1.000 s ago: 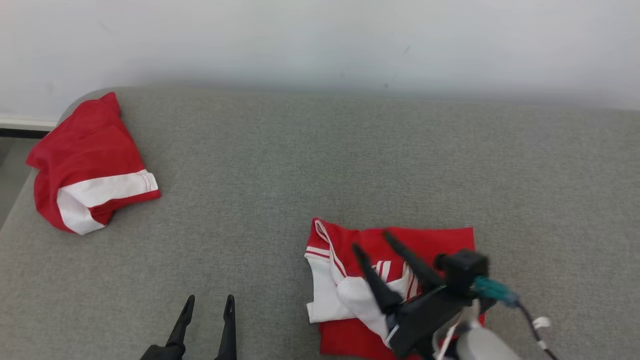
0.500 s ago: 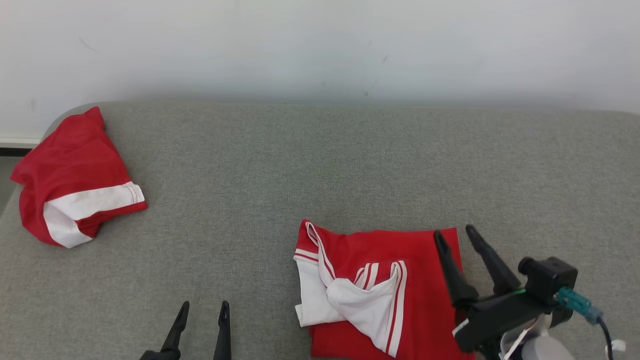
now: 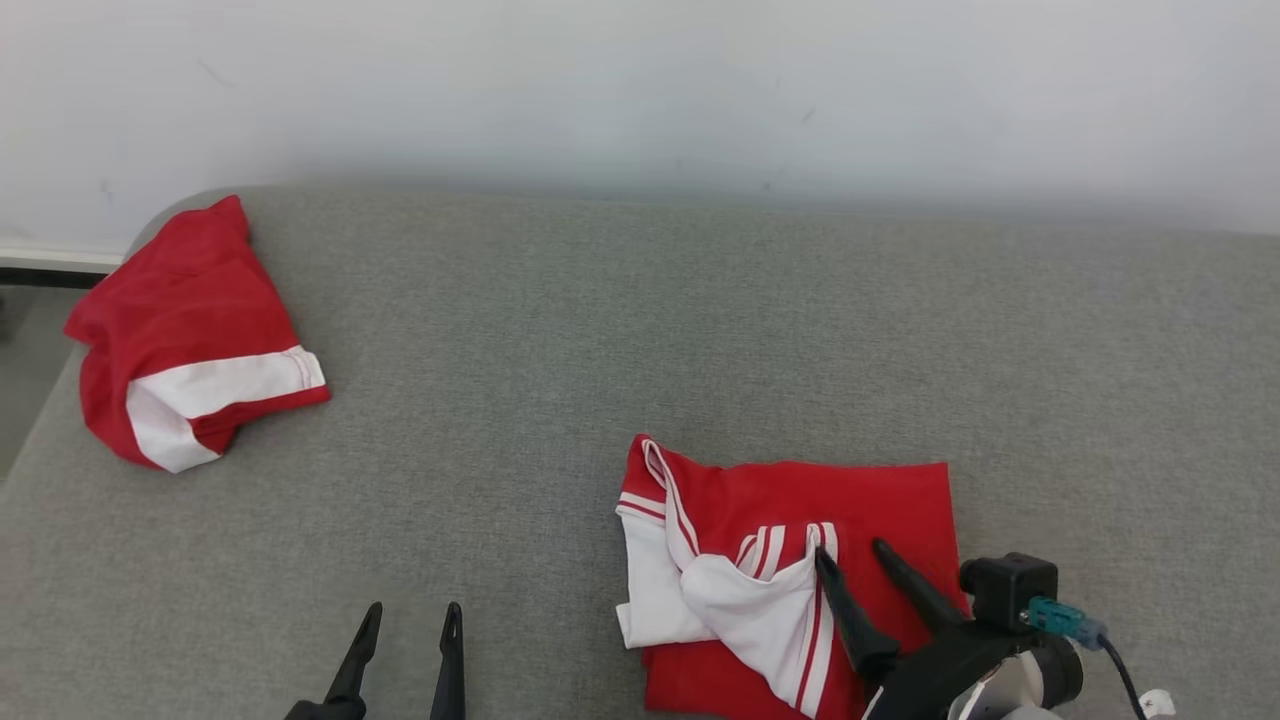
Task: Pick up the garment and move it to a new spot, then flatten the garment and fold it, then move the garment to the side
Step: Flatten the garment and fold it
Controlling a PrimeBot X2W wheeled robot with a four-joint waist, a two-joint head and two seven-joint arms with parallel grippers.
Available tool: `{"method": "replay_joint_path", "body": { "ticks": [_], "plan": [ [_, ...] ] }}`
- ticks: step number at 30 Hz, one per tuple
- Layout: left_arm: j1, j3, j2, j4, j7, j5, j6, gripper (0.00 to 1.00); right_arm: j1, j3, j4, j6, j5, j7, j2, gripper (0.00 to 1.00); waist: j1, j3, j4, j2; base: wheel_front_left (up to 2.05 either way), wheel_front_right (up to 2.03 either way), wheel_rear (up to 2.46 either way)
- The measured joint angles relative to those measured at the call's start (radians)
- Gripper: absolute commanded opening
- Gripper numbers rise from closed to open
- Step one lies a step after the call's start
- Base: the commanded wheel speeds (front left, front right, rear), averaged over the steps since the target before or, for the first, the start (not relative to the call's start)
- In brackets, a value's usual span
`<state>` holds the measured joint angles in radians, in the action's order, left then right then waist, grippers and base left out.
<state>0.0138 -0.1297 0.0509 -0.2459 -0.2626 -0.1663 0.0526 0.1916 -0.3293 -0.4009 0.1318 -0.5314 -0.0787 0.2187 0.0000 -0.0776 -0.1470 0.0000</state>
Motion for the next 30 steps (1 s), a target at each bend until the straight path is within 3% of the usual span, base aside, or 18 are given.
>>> {"method": "replay_joint_path", "body": {
  "ticks": [1, 2, 3, 4, 5, 12, 23, 24, 25, 30],
  "plan": [
    [0.0, 0.0, 0.0, -0.001, 0.0, 0.0, 0.0, 1.0, 0.005, -0.012, -0.016, 0.0, -0.011, 0.005, 0.0, 1.0, 0.0, 0.001, -0.005, 0.0, 0.0, 0.0, 0.0],
    [0.0, 0.0, 0.0, -0.001, 0.0, 0.0, 0.0, 1.0, 0.005, -0.012, -0.016, 0.0, -0.011, 0.005, 0.0, 0.53, 0.0, 0.001, -0.005, 0.0, 0.0, 0.0, 0.0],
    [0.0, 0.0, 0.0, -0.001, 0.0, -0.001, 0.0, 1.0, 0.01, -0.018, -0.031, 0.0, -0.024, 0.005, -0.001, 0.41, 0.0, 0.001, -0.011, 0.0, 0.0, 0.0, 0.0],
    [0.0, 0.0, 0.0, -0.001, 0.0, -0.001, 0.0, 1.0, 0.015, -0.024, -0.044, 0.0, -0.034, 0.003, -0.001, 0.04, 0.0, 0.002, -0.016, 0.0, 0.0, 0.0, 0.0],
    [0.001, 0.0, 0.0, -0.001, 0.0, -0.001, 0.0, 1.0, 0.021, -0.033, -0.055, 0.0, -0.041, -0.002, 0.0, 0.0, 0.0, 0.003, -0.02, 0.0, 0.0, 0.0, 0.0],
    [0.006, 0.001, 0.0, -0.003, 0.0, -0.004, 0.0, 1.0, 0.047, -0.107, -0.076, 0.0, -0.078, -0.069, 0.014, 0.0, 0.0, 0.012, -0.031, 0.0, 0.0, 0.0, 0.0],
    [0.01, 0.0, 0.0, -0.003, 0.0, -0.008, -0.001, 1.0, -0.043, -0.273, 0.092, 0.0, -0.111, -0.126, 0.034, 0.03, 0.0, 0.015, -0.021, 0.0, 0.0, 0.0, 0.0],
    [0.01, 0.0, 0.0, -0.003, 0.0, -0.008, -0.001, 1.0, -0.053, -0.297, 0.106, 0.0, -0.122, -0.12, 0.032, 0.37, -0.0001, 0.015, -0.019, 0.0, 0.0, 0.0, 0.0],
    [0.011, 0.0, 0.0, -0.004, 0.0, -0.008, -0.001, 1.0, -0.061, -0.323, 0.119, 0.0, -0.134, -0.113, 0.031, 1.0, 0.0, 0.016, -0.018, 0.0, 0.0, 0.0, 0.0],
    [0.011, 0.004, 0.0, -0.004, 0.0, -0.008, 0.0, 1.0, -0.071, -0.366, 0.166, 0.0, -0.171, -0.128, 0.047, 1.0, -0.0001, 0.017, -0.011, 0.0, 0.0, 0.0, 0.0]
  ]
}}
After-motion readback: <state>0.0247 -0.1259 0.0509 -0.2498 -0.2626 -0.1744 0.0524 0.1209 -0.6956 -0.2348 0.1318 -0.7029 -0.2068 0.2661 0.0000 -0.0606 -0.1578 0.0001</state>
